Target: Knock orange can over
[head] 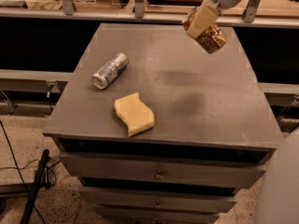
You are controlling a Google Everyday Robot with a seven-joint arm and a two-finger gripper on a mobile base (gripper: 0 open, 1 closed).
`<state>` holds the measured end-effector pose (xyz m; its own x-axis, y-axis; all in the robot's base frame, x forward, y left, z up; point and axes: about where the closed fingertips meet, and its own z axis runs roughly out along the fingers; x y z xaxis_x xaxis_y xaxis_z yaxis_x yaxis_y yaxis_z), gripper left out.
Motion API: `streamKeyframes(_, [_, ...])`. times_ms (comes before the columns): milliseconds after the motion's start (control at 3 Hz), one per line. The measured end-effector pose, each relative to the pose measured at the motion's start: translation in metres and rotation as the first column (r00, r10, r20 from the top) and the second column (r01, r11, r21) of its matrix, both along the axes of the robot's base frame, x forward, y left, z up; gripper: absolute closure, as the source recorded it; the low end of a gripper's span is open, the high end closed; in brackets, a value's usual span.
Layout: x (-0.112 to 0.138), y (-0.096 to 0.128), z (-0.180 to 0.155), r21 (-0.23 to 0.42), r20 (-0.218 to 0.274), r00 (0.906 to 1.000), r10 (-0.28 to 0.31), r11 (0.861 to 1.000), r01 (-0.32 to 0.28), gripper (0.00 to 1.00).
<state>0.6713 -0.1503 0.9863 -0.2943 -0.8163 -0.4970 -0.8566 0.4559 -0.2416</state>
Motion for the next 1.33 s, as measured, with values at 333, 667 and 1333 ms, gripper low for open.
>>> streamKeyframes(333, [-0.029, 0.003, -0.012, -0.200, -0.001, 0.9961, 0.089, 0.976, -0.087, 1.00])
streamKeyframes(667, [-0.053, 0.005, -0.044, -0.356, -0.077, 0.9856, 0.150, 0.919, -0.168, 1.00])
streamKeyframes(1333, [-0.068, 0.014, -0.090, -0.372, -0.304, 0.9266, 0.221, 0.868, -0.329, 0.89])
